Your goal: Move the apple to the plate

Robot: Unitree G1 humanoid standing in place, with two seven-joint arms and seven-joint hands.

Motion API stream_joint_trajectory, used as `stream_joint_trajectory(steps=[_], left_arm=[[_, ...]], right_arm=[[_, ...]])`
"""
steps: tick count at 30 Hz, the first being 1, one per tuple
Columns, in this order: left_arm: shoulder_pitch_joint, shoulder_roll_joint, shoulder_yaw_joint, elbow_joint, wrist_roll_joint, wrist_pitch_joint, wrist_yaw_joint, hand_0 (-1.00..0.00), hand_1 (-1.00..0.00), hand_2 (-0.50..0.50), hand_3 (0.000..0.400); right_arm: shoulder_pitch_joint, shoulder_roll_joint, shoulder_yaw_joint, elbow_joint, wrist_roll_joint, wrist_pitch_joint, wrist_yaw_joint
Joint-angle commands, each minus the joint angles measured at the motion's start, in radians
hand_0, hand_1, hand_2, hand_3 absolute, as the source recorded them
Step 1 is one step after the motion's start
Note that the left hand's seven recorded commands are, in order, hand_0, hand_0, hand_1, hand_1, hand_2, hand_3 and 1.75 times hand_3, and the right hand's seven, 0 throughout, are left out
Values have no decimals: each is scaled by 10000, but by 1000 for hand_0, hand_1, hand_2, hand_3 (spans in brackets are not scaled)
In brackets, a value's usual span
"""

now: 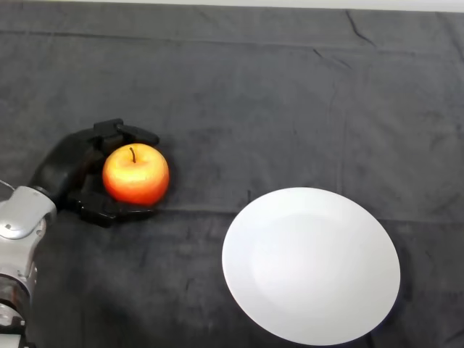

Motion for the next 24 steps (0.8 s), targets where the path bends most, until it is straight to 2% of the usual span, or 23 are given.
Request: stream_joint_trajectory(steps=[1,9,16,24], left_arm=[[-279,184,-295,211,331,161,-35,-1000,-1000,0,400],[-581,-104,-225,-62,253,-206,328,-1000,-1000,0,400],[-750,-656,-354,-615,314,-496,858,-1000,-1000,0,400],[-511,-1328,-723,-1696,344,-882,1261,-1000,-1000,0,400]], right_arm=[[279,-27,-72,184,64,22,24],[280,-27,-73,181,64,24,25],[284,-27,-73,175,65,26,25],[295,-28,-75,154,67,34,27]])
